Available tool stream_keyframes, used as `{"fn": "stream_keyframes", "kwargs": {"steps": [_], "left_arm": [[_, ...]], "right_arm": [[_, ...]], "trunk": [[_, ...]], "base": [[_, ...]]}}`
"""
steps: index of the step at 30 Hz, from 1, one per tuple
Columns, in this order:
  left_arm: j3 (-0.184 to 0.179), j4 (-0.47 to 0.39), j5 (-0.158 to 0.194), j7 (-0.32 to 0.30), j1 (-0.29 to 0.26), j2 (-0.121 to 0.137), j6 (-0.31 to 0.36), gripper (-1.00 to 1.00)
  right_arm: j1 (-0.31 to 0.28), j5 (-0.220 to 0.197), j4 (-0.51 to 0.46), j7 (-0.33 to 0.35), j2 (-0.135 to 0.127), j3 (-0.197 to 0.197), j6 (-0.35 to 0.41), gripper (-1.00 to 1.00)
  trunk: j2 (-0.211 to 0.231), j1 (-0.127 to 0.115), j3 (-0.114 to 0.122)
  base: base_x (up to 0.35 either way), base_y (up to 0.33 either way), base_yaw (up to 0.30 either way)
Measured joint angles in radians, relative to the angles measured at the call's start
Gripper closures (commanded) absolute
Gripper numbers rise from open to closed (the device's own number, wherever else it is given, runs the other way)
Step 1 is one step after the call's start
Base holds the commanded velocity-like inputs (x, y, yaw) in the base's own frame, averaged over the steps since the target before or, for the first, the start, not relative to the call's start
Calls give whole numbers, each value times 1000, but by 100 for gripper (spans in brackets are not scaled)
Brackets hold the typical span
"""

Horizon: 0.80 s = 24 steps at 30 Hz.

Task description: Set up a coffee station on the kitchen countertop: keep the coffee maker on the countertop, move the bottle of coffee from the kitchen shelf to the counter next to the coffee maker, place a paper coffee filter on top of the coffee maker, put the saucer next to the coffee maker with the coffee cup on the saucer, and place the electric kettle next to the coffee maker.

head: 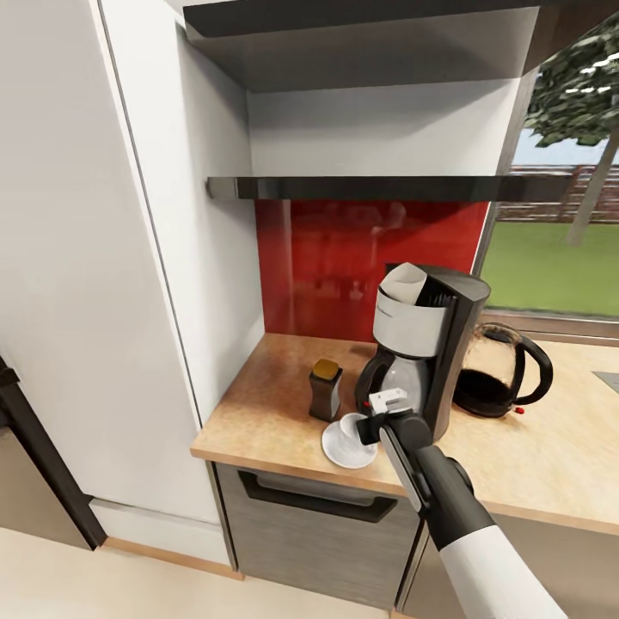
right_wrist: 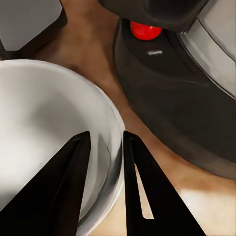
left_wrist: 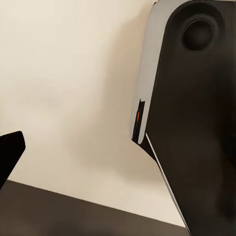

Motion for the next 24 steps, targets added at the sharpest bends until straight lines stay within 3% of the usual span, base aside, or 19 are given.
{"fn": "stream_keyframes", "kwargs": {"steps": [23, 24], "left_arm": [[0, 0, 0, 0, 0, 0, 0, -100], [0, 0, 0, 0, 0, 0, 0, -100]], "right_arm": [[0, 0, 3, 0, 0, 0, -1, 100], [0, 0, 3, 0, 0, 0, -1, -100]], "trunk": [[0, 0, 0], [0, 0, 0]], "base": [[0, 11, 0], [0, 0, 0]]}}
